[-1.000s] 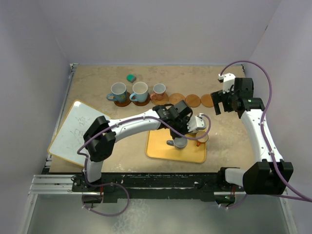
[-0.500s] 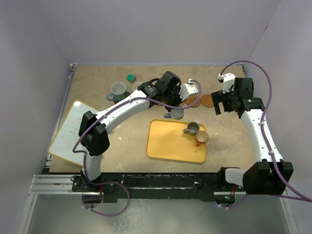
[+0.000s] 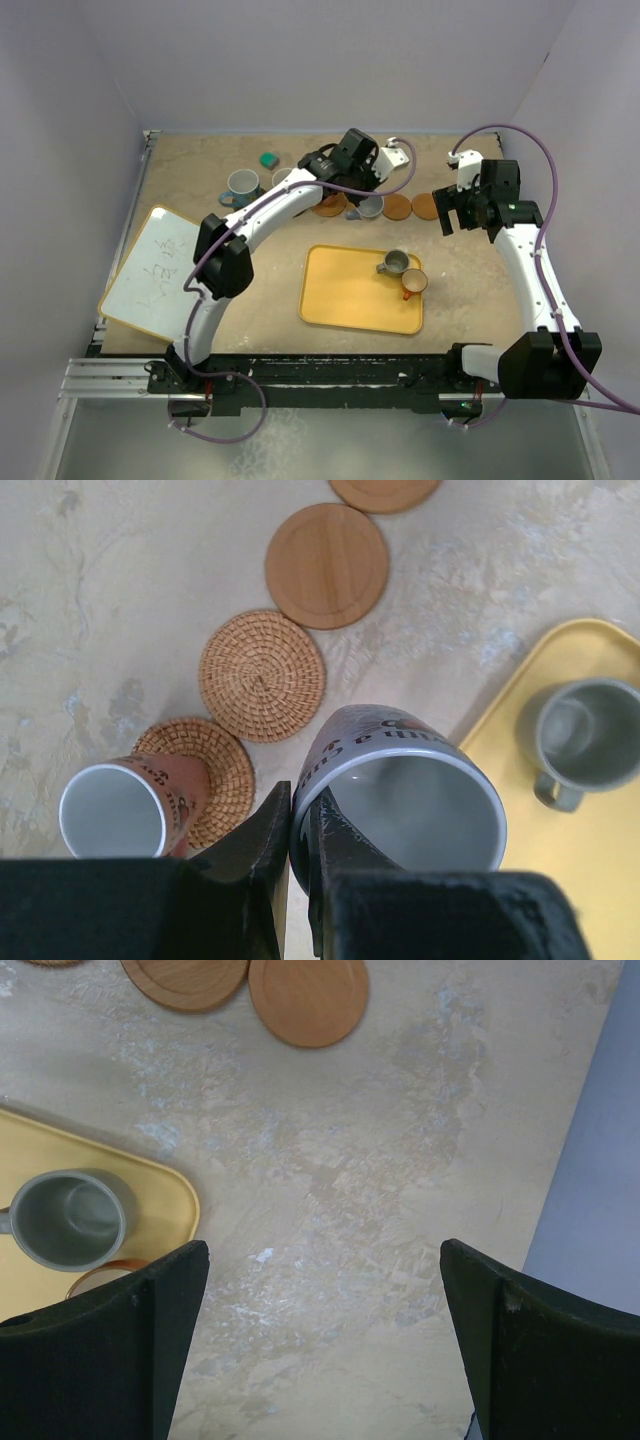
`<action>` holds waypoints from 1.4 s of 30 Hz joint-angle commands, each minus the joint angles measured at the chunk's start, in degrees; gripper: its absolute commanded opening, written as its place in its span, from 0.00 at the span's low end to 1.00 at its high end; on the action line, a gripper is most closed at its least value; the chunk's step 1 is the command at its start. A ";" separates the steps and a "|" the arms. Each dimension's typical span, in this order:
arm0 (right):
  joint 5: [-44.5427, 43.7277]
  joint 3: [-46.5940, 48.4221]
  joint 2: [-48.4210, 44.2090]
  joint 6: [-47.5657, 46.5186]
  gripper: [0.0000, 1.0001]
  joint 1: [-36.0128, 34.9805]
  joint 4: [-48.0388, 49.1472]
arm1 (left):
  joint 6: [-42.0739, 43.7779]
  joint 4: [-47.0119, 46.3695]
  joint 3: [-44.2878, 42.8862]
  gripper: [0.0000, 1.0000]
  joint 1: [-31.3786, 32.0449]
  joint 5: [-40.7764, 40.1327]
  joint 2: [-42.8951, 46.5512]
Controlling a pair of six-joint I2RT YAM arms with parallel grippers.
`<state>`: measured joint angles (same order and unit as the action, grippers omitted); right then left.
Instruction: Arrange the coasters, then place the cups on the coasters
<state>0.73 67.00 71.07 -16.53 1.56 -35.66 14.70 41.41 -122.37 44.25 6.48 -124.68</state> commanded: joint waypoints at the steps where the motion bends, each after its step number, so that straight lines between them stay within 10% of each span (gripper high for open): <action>1: -0.56 -0.02 -1.24 -0.38 1.00 0.28 1.42 | -3.43 -2.77 -7.71 0.03 -1.60 -2.15 -2.55; 42: -0.97 -0.02 -0.69 -0.64 1.00 0.28 1.37 | -10.41 -5.87 -21.00 0.03 -8.00 2.98 -19.41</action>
<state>0.67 67.00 71.07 -16.73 1.56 -35.66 5.08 38.68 -139.55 36.12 7.57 -144.29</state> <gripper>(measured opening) 0.998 0.055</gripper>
